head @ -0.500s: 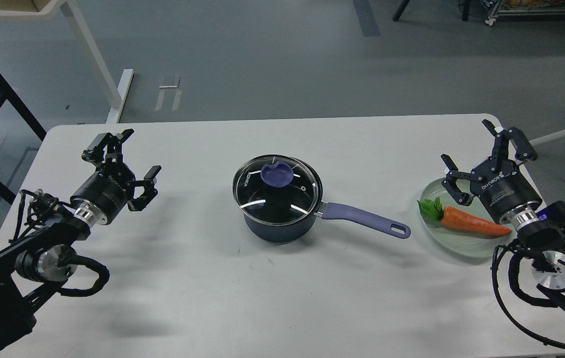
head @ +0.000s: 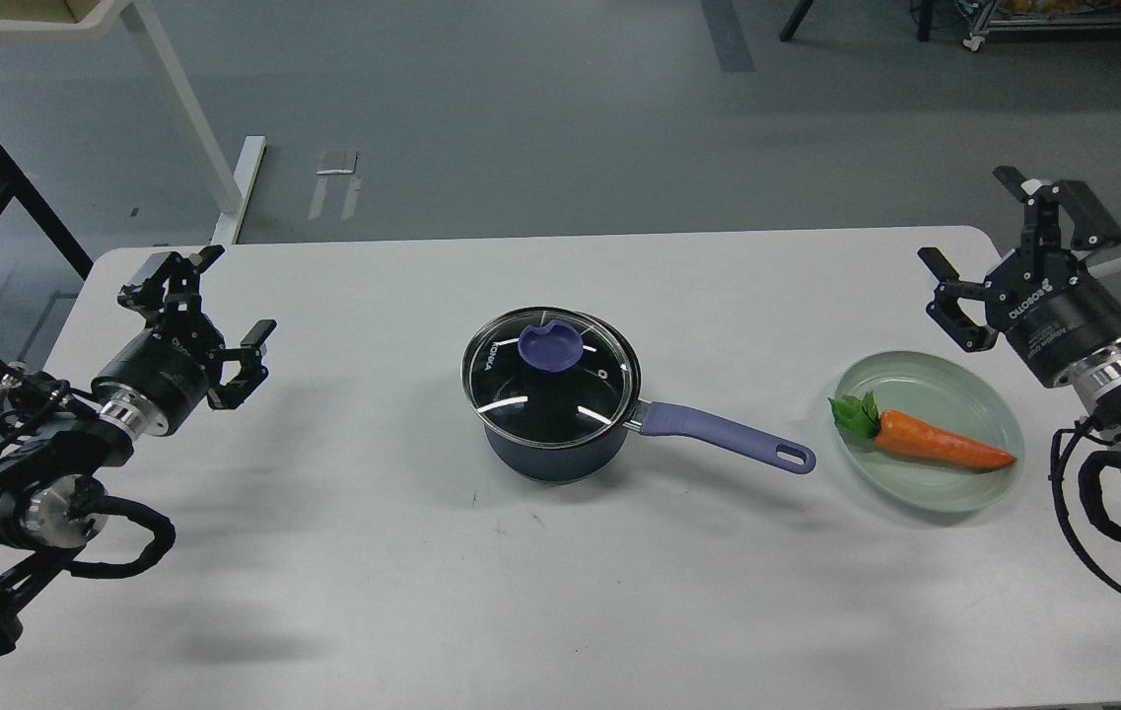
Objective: Open pot lid
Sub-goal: 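Raise both grippers and move the right gripper toward the purple pot handle, then lower the right gripper onto the purple handle and grasp it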
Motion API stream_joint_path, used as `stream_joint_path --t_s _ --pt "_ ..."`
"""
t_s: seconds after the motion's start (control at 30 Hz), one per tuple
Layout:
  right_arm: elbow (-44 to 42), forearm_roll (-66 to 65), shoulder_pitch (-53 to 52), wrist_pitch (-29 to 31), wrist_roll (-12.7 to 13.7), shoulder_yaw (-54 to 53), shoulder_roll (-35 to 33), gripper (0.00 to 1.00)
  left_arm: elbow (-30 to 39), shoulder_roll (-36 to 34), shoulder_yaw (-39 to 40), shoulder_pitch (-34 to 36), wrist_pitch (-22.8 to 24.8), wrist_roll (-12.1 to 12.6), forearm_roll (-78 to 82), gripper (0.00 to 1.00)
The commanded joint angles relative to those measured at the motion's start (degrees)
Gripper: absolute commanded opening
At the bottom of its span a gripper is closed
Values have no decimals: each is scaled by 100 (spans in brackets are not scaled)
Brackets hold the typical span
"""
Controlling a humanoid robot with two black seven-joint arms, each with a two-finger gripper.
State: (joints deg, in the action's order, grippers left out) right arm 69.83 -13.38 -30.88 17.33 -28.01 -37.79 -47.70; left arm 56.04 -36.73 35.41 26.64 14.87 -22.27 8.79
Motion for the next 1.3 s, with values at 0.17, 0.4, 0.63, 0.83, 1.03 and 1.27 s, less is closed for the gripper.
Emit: stream_joint_path --t_s 0.17,0.4,0.63,0.83,1.03,1.27 --pt "1041 -3657 -1191 33 1 561 -872 100 12 -221 -8 367 682 -14 78 99" --pt "1314 -6306 -2561 33 1 2256 -812 100 73 -221 -16 754 728 -145 843 99" --pt "1253 -7994 -3863 -308 1 4331 -21 99 82 -194 -25 1264 666 -427 1309 99" --pt "849 -8566 -3873 -397 1 4763 533 94 213 -185 -60 1335 622 -418 1353 99" --pt "506 -8743 -3890 -397 1 4965 919 84 469 -203 -104 1335 605 -418 1590 99" --pt "224 -8743 -3943 -397 1 5106 1263 60 574 -159 -104 1580 622 -418 2135 99"
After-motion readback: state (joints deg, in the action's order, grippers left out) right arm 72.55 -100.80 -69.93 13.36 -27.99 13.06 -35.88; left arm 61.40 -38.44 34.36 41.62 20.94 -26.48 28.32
